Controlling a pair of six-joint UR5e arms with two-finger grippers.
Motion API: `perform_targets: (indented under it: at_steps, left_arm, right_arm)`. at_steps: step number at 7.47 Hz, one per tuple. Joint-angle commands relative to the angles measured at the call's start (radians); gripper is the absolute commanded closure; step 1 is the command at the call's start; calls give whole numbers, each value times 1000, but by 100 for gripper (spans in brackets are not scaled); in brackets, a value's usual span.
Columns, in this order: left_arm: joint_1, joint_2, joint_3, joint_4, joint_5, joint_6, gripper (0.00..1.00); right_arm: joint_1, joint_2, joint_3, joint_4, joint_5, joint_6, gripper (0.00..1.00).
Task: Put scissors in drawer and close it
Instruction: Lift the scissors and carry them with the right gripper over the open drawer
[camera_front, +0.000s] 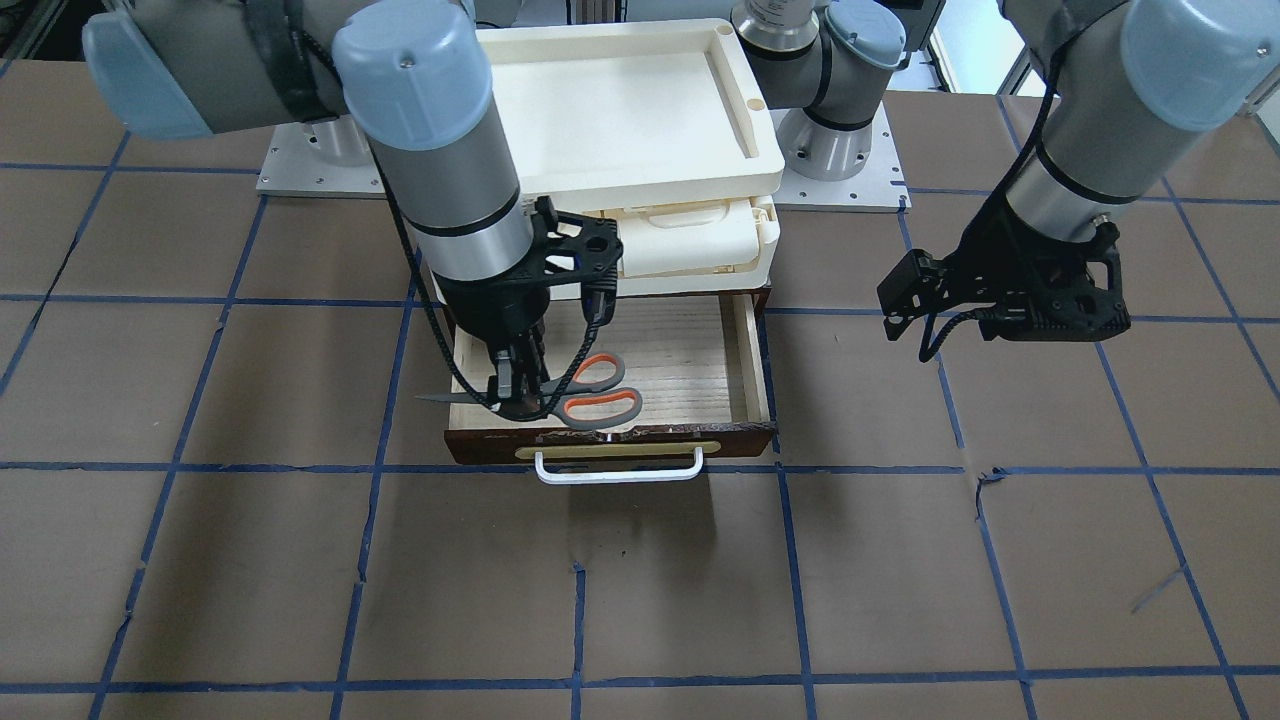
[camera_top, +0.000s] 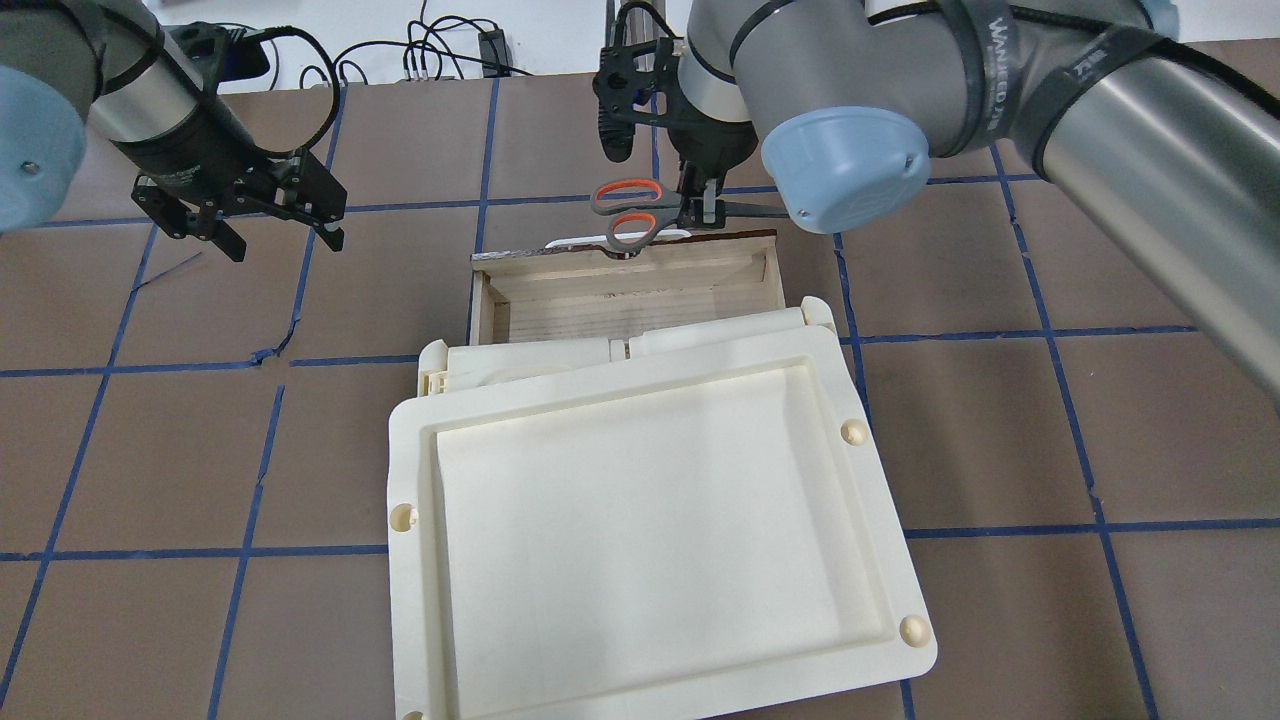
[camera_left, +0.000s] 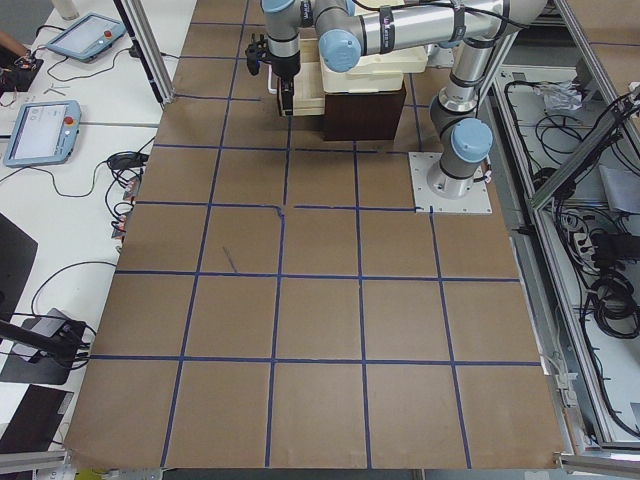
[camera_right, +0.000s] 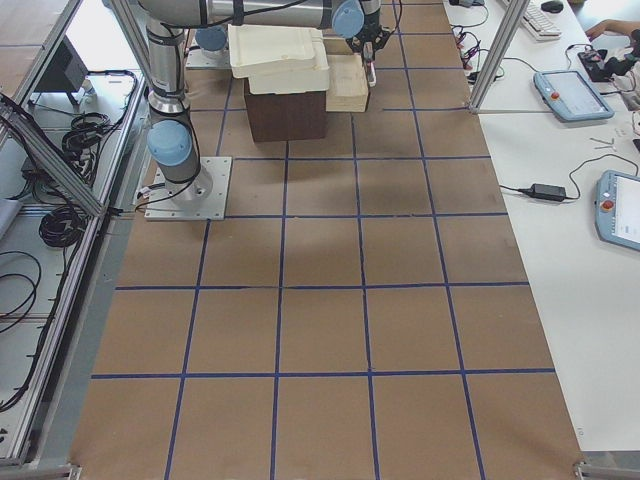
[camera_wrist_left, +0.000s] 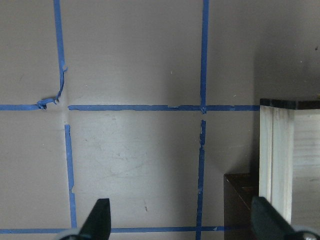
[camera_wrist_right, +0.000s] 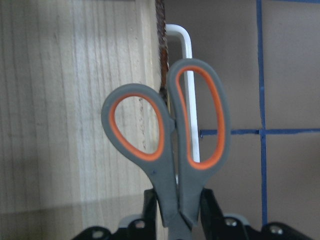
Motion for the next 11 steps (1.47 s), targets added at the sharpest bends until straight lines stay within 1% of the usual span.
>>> perform_targets:
  at_steps: [1, 5, 6, 7, 11]
  left_arm:
    - [-10, 4, -5, 4, -4, 0, 0]
    - [-6, 7, -19, 4, -6, 41, 0]
    - [-6, 7, -21, 4, -7, 42, 0]
    - [-6, 7, -22, 2, -6, 42, 0]
    - [-3, 6, -35, -3, 0, 39, 0]
  right_arm:
    - [77, 33, -5, -4, -9, 42, 100]
    - [111, 65, 1, 4, -14, 73, 100]
    - [122, 79, 1, 4, -28, 73, 100]
    - [131, 93, 0, -4, -63, 73, 100]
    - [138, 104, 19, 7, -65, 75, 99]
